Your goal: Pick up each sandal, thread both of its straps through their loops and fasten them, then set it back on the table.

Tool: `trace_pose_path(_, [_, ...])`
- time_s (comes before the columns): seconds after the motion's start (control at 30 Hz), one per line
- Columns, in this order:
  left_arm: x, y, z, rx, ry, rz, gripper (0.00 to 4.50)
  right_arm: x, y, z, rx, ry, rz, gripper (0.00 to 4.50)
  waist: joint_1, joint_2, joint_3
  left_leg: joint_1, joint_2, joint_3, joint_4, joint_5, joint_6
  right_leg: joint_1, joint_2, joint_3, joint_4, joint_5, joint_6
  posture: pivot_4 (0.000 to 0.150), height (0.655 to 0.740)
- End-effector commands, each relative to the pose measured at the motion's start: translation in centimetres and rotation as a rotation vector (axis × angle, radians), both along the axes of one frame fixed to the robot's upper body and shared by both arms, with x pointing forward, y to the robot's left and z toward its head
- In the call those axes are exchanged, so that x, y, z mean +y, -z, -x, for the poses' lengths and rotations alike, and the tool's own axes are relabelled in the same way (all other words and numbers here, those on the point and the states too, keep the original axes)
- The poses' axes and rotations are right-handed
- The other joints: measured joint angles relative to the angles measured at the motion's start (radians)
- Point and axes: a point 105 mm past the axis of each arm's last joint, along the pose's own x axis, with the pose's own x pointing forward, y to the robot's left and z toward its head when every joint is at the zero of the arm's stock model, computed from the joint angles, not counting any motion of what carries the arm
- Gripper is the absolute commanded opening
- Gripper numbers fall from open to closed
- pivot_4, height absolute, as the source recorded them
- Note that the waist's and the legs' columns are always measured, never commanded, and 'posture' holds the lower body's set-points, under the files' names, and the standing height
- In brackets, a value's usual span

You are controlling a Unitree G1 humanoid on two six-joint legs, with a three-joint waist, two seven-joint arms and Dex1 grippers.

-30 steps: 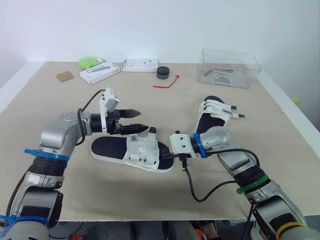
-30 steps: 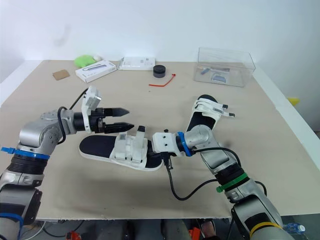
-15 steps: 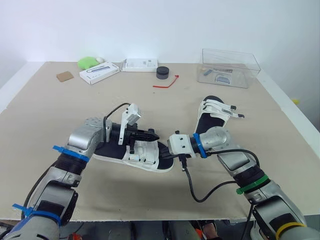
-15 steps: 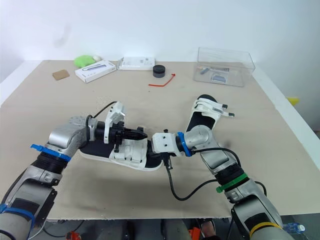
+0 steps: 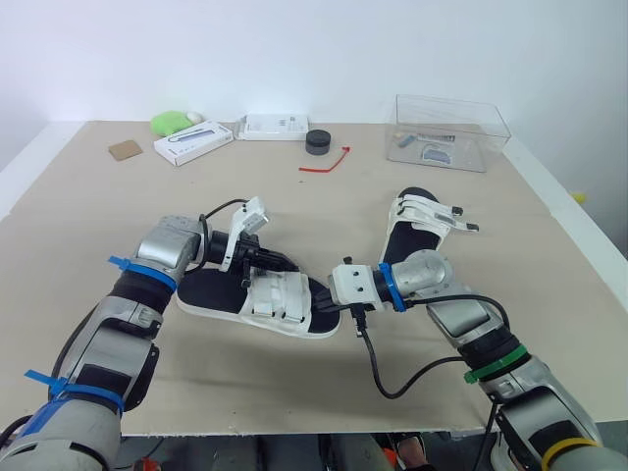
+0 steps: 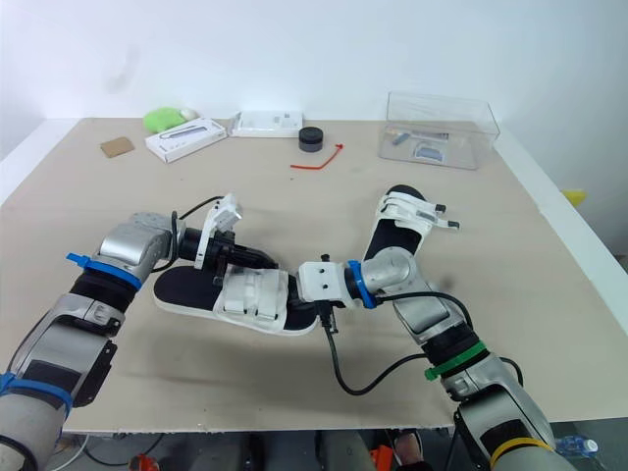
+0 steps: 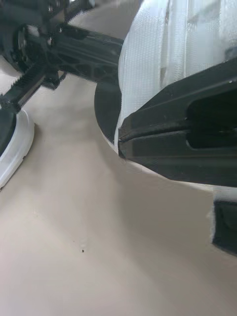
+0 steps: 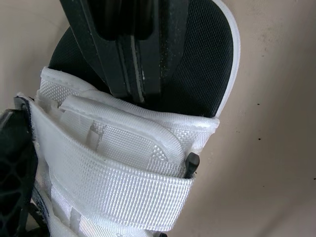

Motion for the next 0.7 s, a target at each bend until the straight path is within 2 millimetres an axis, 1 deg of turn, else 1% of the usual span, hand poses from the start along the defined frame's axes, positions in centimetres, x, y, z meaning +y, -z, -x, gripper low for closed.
trace_pose_path(0.03, [-0.1, -0.8, -0.1, -0.026, 0.019, -0.016, 0.05, -0.9, 2.2, -0.2, 0.047, 0.037, 0.087, 0.0, 0.0, 0.0, 0.0, 0.0, 0.0, 0.0, 0.0, 0.0, 0.0, 0.0, 0.0, 0.0, 0.0, 0.0, 0.0, 0.15, 0.74])
trace_pose_path(0.13, [0.0, -1.2, -0.7, -0.059, -0.01, -0.007, 0.05, -0.7, 2.2, -0.3, 0.046, 0.033, 0.086, 0.0, 0.0, 0.0, 0.0, 0.0, 0.0, 0.0, 0.0, 0.0, 0.0, 0.0, 0.0, 0.0, 0.0, 0.0, 0.0, 0.15, 0.74])
trace_pose_path(0.2, [0.4, -2.3, -1.7, -0.128, -0.068, 0.026, 0.05, -0.6, 2.2, -0.3, 0.046, 0.031, 0.084, 0.0, -0.001, 0.0, 0.0, 0.0, 0.0, 0.0, 0.0, 0.0, 0.0, 0.0, 0.0, 0.0, 0.0, 0.0, 0.0, 0.15, 0.74])
trace_pose_path(0.23, [0.8, -3.5, -2.6, -0.19, -0.126, 0.057, 0.05, -0.6, 2.2, -0.3, 0.047, 0.031, 0.082, 0.0, -0.001, 0.0, 0.0, 0.0, 0.001, 0.0, 0.0, 0.0, 0.0, 0.0, 0.0, 0.0, 0.0, 0.0, 0.0, 0.15, 0.74])
trace_pose_path(0.27, [1.7, -5.3, -4.1, -0.323, -0.23, 0.092, 0.05, -0.7, 2.2, -0.2, 0.05, 0.031, 0.085, 0.0, -0.001, 0.0, 0.0, 0.0, 0.001, 0.0, 0.0, 0.0, 0.0, 0.0, 0.0, 0.0, 0.0, 0.0, 0.0, 0.15, 0.74])
trace_pose_path(0.3, [3.1, -7.3, -5.2, -0.47, -0.331, 0.12, 0.05, -1.0, 2.2, -0.2, 0.065, 0.036, 0.091, 0.0, -0.001, 0.0, 0.0, 0.0, 0.001, 0.0, 0.0, 0.0, 0.0, 0.0, 0.0, 0.0, 0.0, 0.001, 0.0, 0.15, 0.74])
trace_pose_path(0.33, [4.1, -8.7, -5.8, -0.569, -0.397, 0.138, 0.05, -1.2, 2.2, -0.2, 0.076, 0.04, 0.096, 0.0, -0.001, -0.001, 0.001, 0.0, 0.002, 0.0, 0.0, 0.0, -0.001, -0.001, 0.0, 0.0, 0.0, 0.001, -0.001, 0.15, 0.74])
trace_pose_path(0.37, [4.8, -9.4, -5.6, -0.636, -0.405, 0.143, 0.05, -1.4, 2.1, -0.2, 0.091, 0.051, 0.088, 0.0, -0.001, -0.001, 0.001, -0.001, 0.003, 0.0, 0.0, 0.001, -0.001, -0.002, -0.003, 0.001, 0.0, 0.004, -0.005, 0.15, 0.74])
trace_pose_path(0.4, [5.3, -9.4, -5.2, -0.655, -0.389, 0.134, 0.05, -1.5, 1.9, -0.4, 0.096, 0.065, 0.08, 0.0, -0.001, 0.0, 0.0, -0.002, 0.003, -0.001, 0.0, 0.001, -0.001, -0.002, -0.003, 0.001, 0.0, 0.005, -0.007, 0.15, 0.74])
trace_pose_path(0.47, [6.4, -8.9, -3.5, -0.641, -0.337, 0.132, 0.05, -2.0, 0.9, -1.1, 0.084, 0.099, 0.046, 0.0, 0.0, 0.0, 0.0, -0.001, 0.002, -0.001, 0.0, 0.0, -0.001, -0.002, -0.001, 0.0, 0.0, 0.004, -0.007, 0.15, 0.74])
trace_pose_path(0.5, [7.0, -8.5, -2.8, -0.621, -0.324, 0.134, 0.43, -2.2, 0.3, -1.3, 0.085, 0.121, 0.016, 0.5, 0.0, 0.0, 0.0, -0.001, 0.001, 0.0, -0.001, 0.0, 0.0, -0.002, -0.001, 0.0, 0.0, 0.004, -0.006, 0.15, 0.74])
trace_pose_path(0.53, [7.3, -8.1, -2.1, -0.593, -0.311, 0.132, 0.55, -2.4, -0.3, -1.5, 0.09, 0.139, -0.011, 0.63, 0.0, 0.0, 0.0, -0.001, 0.001, 0.0, -0.001, 0.0, 0.0, -0.002, -0.001, 0.0, 0.0, 0.004, -0.006, 0.15, 0.74])
trace_pose_path(0.57, [7.7, -7.4, -1.4, -0.556, -0.294, 0.124, 0.83, -2.7, -0.9, -1.7, 0.098, 0.16, -0.044, 0.9, -0.001, 0.0, 0.0, -0.001, 0.0, 0.001, -0.001, 0.0, 0.0, -0.002, -0.002, 0.0, 0.0, 0.004, -0.005, 0.15, 0.74])
trace_pose_path(0.6, [7.9, -6.7, -0.7, -0.521, -0.281, 0.115, 0.99, -3.1, -1.6, -1.7, 0.112, 0.179, -0.076, 1.05, -0.001, 0.0, 0.001, -0.002, 0.0, 0.002, 0.0, 0.0, 0.0, -0.002, -0.003, 0.0, 0.0, 0.004, -0.005, 0.15, 0.74])
trace_pose_path(0.63, [8.2, -6.1, -0.1, -0.493, -0.269, 0.108, 1.41, -3.5, -2.2, -1.8, 0.13, 0.201, -0.112, 1.57, 0.001, 0.0, 0.001, -0.003, 0.0, 0.002, 0.0, 0.0, 0.0, -0.003, -0.004, 0.0, 0.0, 0.004, -0.004, 0.15, 0.74])
trace_pose_path(0.67, [8.4, -5.3, 0.7, -0.453, -0.248, 0.1, 1.7, -4.5, -3.3, -1.7, 0.163, 0.238, -0.176, 1.8, 0.005, -0.001, 0.001, -0.004, 0.0, 0.001, 0.001, 0.0, 0.0, -0.003, -0.004, 0.0, 0.0, 0.004, -0.004, 0.15, 0.74])
trace_pose_path(0.7, [8.6, -4.6, 1.4, -0.419, -0.234, 0.095, 1.93, -5.5, -4.2, -1.5, 0.191, 0.266, -0.231, 2.15, 0.005, -0.001, 0.001, -0.007, -0.001, -0.001, 0.001, 0.0, 0.0, -0.004, -0.005, -0.001, -0.001, 0.004, -0.004, 0.15, 0.74])
